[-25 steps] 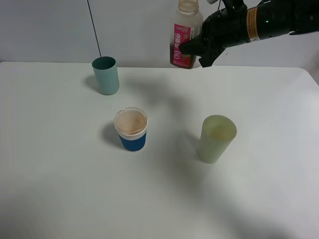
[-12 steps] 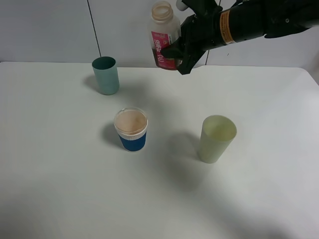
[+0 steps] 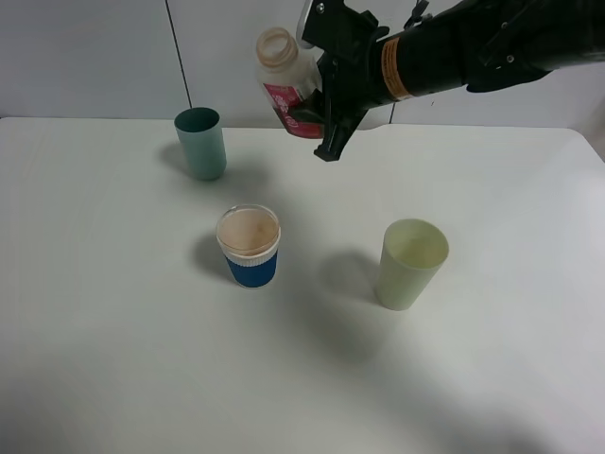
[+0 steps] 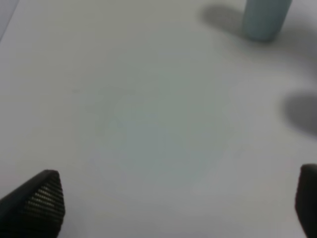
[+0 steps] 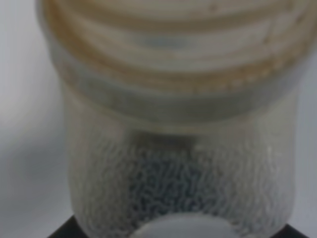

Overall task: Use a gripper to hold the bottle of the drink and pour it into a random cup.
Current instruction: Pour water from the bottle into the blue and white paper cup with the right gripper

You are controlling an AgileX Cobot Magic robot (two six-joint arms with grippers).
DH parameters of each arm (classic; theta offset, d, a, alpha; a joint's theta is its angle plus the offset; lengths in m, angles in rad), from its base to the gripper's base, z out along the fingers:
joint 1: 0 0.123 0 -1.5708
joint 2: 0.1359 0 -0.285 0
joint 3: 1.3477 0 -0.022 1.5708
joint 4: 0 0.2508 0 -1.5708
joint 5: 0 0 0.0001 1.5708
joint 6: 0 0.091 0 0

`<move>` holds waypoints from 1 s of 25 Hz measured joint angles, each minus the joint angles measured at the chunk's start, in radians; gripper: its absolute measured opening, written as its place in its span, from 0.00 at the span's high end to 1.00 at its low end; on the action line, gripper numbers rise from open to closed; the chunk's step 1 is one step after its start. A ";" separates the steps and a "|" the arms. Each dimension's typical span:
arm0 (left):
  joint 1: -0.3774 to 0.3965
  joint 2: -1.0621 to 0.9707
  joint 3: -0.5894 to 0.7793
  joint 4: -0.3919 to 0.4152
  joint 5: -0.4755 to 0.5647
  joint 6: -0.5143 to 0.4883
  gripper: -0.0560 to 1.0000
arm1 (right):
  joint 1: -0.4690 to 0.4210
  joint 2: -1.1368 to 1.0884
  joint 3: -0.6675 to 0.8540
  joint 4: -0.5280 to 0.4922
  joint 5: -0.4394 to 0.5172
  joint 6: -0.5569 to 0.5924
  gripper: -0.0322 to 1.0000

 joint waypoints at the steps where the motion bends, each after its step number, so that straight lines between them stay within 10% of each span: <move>1: 0.000 0.000 0.000 0.000 0.000 0.000 0.07 | 0.008 0.000 0.010 0.000 0.015 -0.015 0.62; 25: 0.000 0.000 0.000 0.000 0.000 0.000 0.07 | 0.127 -0.012 0.066 0.001 0.268 -0.246 0.62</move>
